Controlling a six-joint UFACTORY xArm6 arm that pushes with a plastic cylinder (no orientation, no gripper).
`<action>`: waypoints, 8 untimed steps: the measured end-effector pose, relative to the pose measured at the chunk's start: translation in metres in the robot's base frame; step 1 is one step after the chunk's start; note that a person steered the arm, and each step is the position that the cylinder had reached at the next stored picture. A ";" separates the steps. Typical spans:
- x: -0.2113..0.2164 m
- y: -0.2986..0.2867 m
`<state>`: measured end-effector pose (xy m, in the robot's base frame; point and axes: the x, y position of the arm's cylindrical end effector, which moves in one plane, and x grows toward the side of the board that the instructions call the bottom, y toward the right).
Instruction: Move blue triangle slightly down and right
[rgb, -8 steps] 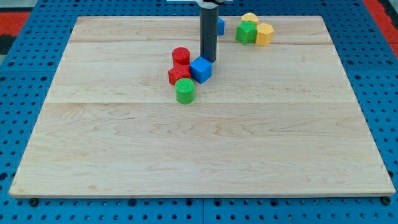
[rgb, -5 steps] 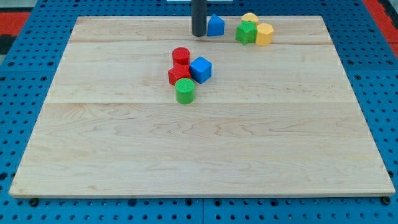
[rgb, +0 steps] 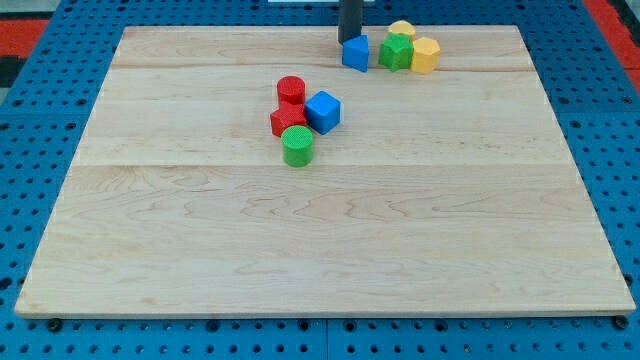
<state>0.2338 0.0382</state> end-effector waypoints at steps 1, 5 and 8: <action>0.027 0.000; 0.055 0.061; 0.091 0.062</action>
